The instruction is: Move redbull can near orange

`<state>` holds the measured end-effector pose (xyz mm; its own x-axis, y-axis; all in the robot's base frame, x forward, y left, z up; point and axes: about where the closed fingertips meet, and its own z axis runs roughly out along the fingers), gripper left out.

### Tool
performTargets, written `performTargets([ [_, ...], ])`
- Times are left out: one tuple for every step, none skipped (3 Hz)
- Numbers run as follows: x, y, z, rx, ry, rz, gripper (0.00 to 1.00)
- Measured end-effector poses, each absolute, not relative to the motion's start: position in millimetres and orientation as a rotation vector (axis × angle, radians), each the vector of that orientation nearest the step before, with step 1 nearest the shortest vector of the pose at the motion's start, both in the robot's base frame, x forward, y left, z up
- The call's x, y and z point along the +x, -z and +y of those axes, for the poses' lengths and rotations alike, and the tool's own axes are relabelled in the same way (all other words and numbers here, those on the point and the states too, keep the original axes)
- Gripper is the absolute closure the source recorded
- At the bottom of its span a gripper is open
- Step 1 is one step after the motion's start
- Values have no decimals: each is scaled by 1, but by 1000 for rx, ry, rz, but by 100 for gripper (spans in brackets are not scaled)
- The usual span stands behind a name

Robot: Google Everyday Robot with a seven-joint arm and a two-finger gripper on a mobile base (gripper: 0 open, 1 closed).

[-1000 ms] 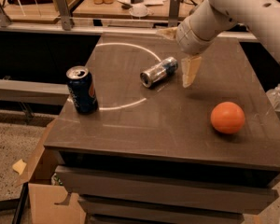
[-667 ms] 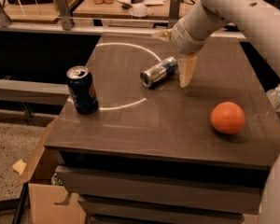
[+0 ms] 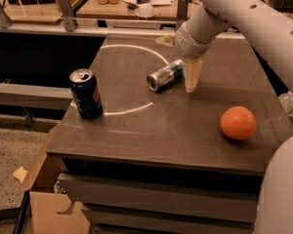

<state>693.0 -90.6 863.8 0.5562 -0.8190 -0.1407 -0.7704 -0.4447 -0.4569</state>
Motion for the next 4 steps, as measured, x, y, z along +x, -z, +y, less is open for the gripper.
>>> performTargets([
  [697,-858,-86,-2350,124,1268,26],
  [696,-855,-84,-2372,113,1256,49],
  [691,-853,-84,-2415,76,1228,72],
  [691,-866,-99,-2399,84,1257,95],
])
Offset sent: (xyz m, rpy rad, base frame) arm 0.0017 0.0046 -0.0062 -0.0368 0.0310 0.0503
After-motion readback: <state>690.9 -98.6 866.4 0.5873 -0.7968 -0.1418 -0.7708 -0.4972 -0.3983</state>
